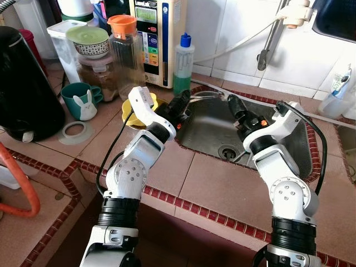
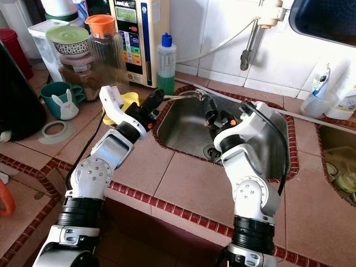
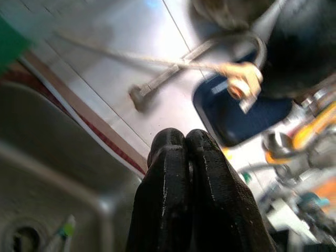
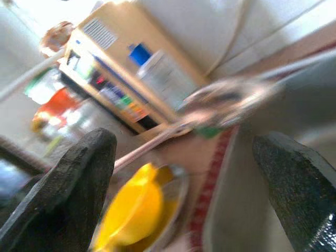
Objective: Kitchen organization
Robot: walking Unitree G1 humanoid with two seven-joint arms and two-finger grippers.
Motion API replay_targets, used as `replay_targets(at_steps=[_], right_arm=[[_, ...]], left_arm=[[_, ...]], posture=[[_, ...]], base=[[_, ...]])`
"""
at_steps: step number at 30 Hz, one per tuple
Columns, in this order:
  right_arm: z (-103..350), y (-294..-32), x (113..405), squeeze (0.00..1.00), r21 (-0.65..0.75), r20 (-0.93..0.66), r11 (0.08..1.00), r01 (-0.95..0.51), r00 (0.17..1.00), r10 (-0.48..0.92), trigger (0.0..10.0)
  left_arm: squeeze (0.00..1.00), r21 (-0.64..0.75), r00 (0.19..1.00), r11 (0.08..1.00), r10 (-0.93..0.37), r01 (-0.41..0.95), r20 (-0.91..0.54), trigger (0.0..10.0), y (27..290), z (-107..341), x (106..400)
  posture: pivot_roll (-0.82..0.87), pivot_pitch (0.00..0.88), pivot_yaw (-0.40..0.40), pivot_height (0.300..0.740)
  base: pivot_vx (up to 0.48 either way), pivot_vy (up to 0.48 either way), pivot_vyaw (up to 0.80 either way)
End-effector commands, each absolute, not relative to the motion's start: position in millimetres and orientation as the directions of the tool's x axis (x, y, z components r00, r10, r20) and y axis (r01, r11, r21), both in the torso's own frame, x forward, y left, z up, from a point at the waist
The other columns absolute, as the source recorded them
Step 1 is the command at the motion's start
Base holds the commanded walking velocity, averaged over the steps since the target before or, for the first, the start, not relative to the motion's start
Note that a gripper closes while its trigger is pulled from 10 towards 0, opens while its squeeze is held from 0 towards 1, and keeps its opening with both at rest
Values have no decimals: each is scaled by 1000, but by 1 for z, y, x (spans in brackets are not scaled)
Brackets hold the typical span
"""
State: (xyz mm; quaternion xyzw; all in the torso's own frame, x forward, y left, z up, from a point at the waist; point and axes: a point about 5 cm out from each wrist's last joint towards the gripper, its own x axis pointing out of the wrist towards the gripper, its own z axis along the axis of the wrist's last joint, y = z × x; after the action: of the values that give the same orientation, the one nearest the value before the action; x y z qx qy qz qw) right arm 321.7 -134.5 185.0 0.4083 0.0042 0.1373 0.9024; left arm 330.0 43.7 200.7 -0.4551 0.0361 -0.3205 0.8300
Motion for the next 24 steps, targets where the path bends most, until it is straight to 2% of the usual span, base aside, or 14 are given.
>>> replay_targets(at_steps=[1,7,8,9,10,24], right_arm=[[193,-128,320,0,733,139,612,-297,946,292,10000],[193,-127,319,0,731,132,619,-288,949,286,10000],[194,-128,320,0,733,138,615,-292,948,286,5569],[194,-128,320,0,733,140,614,-293,948,286,5569],[197,-129,320,0,736,156,607,-299,948,278,0],[200,-130,321,0,753,161,590,-291,951,263,0]], left_arm=[[0,-830,727,211,-621,516,293,10000,1,210,312],[0,-836,693,191,-666,515,274,10000,-6,208,304],[0,-840,692,185,-668,510,273,10000,-7,208,303],[0,-844,692,180,-668,506,273,10000,-7,208,303],[0,-844,694,182,-667,504,271,10000,-7,207,302],[0,-859,707,170,-655,482,267,10000,-4,207,303]], posture=[[44,0,-11,740],[44,0,-12,740],[44,0,-12,740],[44,0,-12,740],[43,0,-12,740],[42,0,-15,740]], base=[[0,0,0],[0,0,0],[0,0,0],[0,0,0],[0,0,0],[0,0,0]])
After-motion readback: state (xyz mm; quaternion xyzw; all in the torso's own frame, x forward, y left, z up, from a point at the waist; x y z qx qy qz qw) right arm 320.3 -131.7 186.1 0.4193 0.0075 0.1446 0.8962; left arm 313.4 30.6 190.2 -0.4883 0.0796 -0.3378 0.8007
